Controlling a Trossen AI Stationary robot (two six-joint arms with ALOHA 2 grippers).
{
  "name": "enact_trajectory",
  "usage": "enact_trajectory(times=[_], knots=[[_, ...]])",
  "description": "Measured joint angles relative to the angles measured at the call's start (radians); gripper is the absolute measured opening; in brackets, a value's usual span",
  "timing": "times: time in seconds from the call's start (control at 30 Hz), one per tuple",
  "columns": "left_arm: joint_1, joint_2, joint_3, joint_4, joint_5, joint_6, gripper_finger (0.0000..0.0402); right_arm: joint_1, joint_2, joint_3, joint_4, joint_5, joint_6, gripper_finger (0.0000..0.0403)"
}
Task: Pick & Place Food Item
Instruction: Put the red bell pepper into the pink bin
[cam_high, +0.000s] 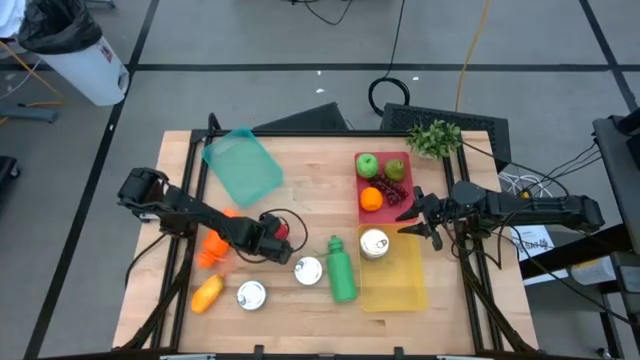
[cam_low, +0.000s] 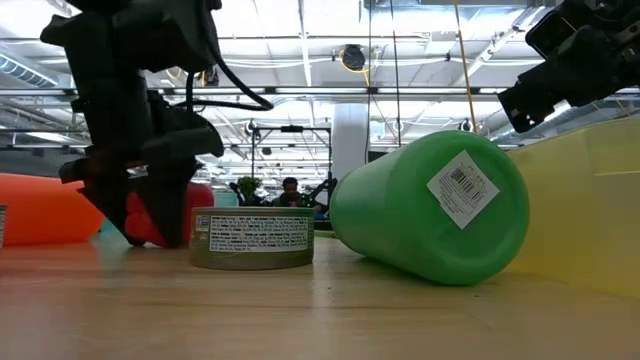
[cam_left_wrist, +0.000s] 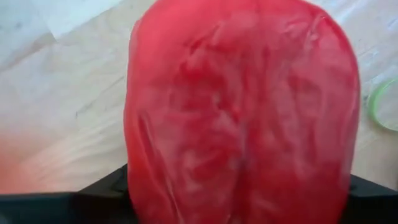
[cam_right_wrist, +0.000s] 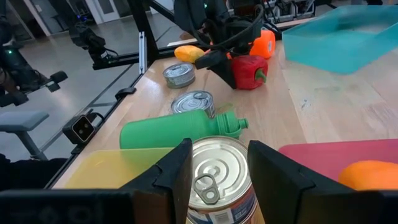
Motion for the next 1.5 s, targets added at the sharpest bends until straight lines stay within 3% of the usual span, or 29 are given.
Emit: enact_trajectory(times=[0.1, 0.33, 0.43, 0.57, 0.7, 0.87, 1.07, 1.23, 1.33, 1.5], knots=[[0.012, -0.021, 0.001, 0.000, -0.014, 0.072, 0.0245, 0.000, 0.000, 0.000, 0.000, 0.000, 0.000, 0.0141], [0.021, -0.129, 0.050, 0.064, -0.230, 0.294, 0.0245, 0.000, 0.001, 0.000, 0.017, 0.002, 0.005, 0.0141], [0.018, -0.154, 0.060, 0.248, -0.289, 0.546, 0.0256, 0.000, 0.007, 0.000, 0.075, 0.014, 0.005, 0.0141], [0.019, -0.137, 0.063, 0.558, -0.289, 0.878, 0.0281, 0.015, 0.058, 0.000, 0.191, 0.105, 0.028, 0.0141], [0.039, -0.097, 0.062, 0.744, -0.261, 1.047, 0.0264, 0.045, 0.173, -0.026, 0.409, 0.181, 0.032, 0.0141], [0.097, -0.055, 0.062, 0.796, -0.166, 1.083, 0.0245, 0.061, 0.345, -0.040, 0.711, 0.183, -0.013, 0.0151], [0.149, -0.011, 0.062, 0.924, -0.025, 1.105, 0.0272, 0.068, 0.573, -0.009, 0.911, 0.190, -0.021, 0.0214], [0.160, 0.006, 0.063, 0.975, 0.000, 1.155, 0.0264, 0.068, 0.745, 0.074, 0.950, 0.190, -0.021, 0.0252], [0.168, 0.010, 0.063, 0.973, 0.002, 1.155, 0.0247, 0.068, 0.830, 0.142, 0.956, 0.189, -0.029, 0.0255], [0.175, 0.010, 0.063, 0.973, 0.009, 1.154, 0.0251, 0.068, 0.931, 0.222, 0.954, 0.187, -0.081, 0.0243]])
